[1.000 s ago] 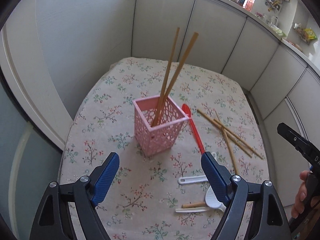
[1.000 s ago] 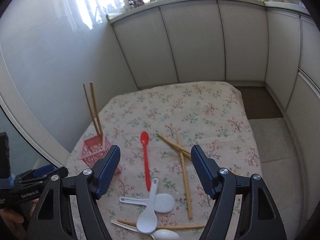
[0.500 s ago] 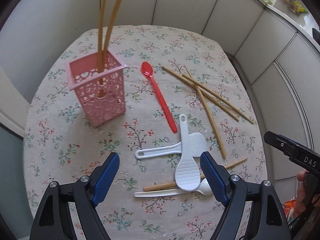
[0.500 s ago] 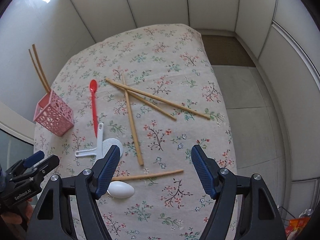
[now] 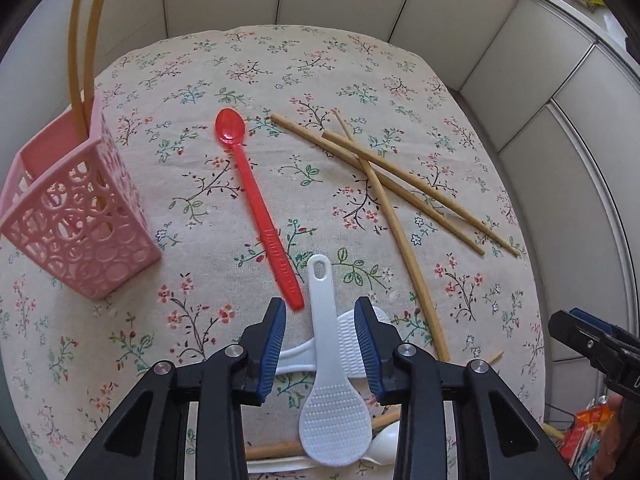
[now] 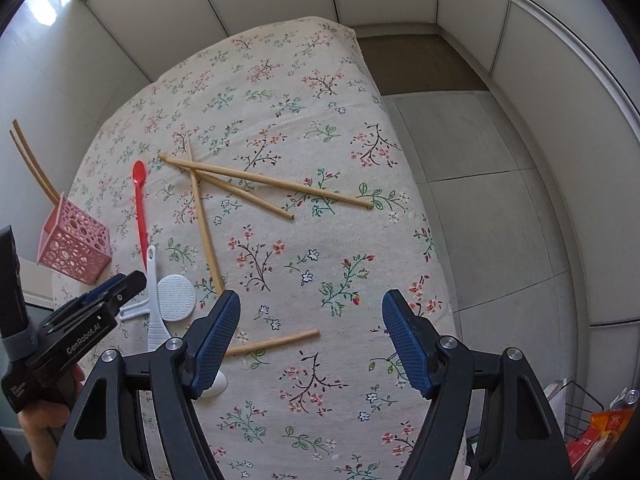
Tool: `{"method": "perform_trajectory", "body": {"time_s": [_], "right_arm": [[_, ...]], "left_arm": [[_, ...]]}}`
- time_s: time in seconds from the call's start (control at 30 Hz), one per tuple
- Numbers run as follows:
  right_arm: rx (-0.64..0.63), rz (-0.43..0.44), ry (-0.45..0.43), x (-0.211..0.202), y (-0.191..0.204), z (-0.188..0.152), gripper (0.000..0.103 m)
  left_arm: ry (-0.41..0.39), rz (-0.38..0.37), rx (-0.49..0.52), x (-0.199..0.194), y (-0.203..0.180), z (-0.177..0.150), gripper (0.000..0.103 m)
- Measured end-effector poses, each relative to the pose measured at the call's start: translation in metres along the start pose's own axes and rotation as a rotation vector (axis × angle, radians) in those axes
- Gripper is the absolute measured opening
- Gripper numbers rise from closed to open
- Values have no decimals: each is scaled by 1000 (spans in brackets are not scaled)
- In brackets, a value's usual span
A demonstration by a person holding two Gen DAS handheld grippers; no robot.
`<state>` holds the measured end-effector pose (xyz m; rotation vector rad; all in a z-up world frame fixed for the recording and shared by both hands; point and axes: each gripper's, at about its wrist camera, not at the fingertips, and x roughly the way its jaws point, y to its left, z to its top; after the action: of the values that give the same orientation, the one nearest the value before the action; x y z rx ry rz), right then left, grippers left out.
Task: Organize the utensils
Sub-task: 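Grasp the white rice paddle handle with the left tool, then grasp the round white paddle with the right tool while the left tool carries its paddle to the basket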
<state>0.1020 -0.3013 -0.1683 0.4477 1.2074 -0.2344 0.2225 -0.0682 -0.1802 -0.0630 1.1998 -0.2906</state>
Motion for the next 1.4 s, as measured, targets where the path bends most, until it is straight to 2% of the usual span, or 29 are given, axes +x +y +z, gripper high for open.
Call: {"method": "perform_trajectory", "body": {"time_s": [0.17,0.3,0.4,0.7,0.93,1.07,1.17,1.2,1.4], "right_arm": [[-4,1,19,7,2,-1,76],[-14,-4,30,10,6,-3,76],[-19,-9,39,14,8,-4,76],[-21,43,79,26,29,-9,76],[39,141,162,48,58,-13,75],[103,221,231,66,79,-18,63],[166,250,276,83,91,-23,62],[184,250,273,85,94,-22,65],[259,211,211,88,106,-14,63]], "left_arm": [[-16,18,-13,12,-3,7,28],[-10,35,-14,24,-3,7,16],[-28,41,-12,23,-3,7,15],[-82,27,14,-25,13,-3,15],[-143,22,5,-74,50,-19,14],[-164,37,0,-93,69,-27,14],[-175,48,-5,-103,84,-33,14],[-176,49,-8,-104,87,-34,14],[-181,45,-38,-114,111,-41,13]]}}
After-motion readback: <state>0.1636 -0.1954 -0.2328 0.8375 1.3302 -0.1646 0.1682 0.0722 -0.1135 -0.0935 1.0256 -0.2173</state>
